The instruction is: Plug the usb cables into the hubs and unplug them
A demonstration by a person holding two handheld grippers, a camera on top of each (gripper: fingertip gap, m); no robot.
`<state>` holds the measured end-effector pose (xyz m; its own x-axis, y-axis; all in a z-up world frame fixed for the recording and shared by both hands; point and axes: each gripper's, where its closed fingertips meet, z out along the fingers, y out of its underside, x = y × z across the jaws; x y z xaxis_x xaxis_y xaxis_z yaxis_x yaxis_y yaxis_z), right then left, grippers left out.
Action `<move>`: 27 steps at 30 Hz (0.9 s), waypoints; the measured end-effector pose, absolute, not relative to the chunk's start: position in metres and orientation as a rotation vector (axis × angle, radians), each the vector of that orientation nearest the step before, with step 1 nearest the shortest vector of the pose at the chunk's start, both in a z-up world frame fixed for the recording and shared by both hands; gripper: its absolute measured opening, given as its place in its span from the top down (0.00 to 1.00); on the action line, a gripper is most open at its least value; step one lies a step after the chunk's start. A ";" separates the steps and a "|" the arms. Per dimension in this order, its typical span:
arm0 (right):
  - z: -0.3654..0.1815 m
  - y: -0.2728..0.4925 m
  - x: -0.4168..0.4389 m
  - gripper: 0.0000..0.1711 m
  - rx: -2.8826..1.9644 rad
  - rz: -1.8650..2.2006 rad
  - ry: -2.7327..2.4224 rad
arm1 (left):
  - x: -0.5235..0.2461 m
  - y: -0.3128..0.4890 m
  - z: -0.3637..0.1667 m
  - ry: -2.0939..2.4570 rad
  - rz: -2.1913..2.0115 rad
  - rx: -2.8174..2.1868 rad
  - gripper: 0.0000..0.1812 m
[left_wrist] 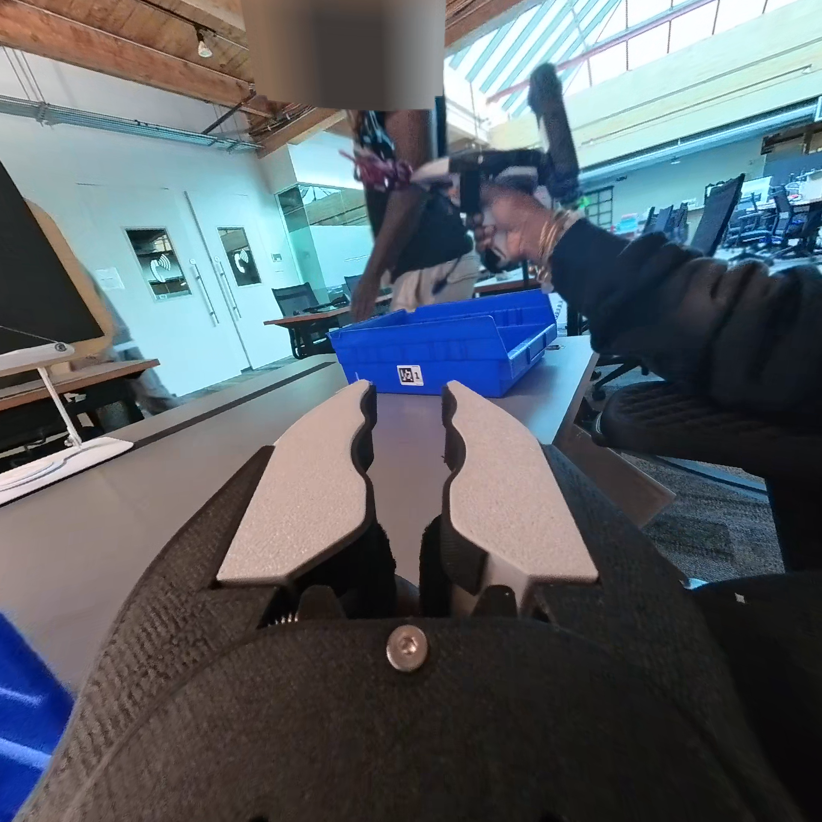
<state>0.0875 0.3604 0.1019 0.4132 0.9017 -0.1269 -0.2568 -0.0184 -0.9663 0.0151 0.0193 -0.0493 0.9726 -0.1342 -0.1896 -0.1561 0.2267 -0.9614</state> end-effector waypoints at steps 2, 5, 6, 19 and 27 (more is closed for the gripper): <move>0.072 0.390 0.096 0.82 -1.381 1.116 -0.566 | 0.016 0.020 -0.050 0.259 0.017 -1.349 0.85; 0.022 0.428 0.109 0.82 -1.567 1.117 -0.439 | 0.019 0.020 -0.050 0.281 0.029 -1.347 0.85; 0.005 0.438 0.115 0.82 -1.634 1.048 -0.433 | 0.019 0.021 -0.050 0.287 0.032 -1.347 0.85; -0.139 0.446 0.137 0.81 -2.233 0.186 -1.019 | 0.024 0.022 -0.054 0.295 0.016 -1.367 0.85; 0.016 0.412 0.095 0.37 -1.655 0.838 -0.779 | 0.029 0.025 -0.059 0.293 -0.043 -1.396 0.84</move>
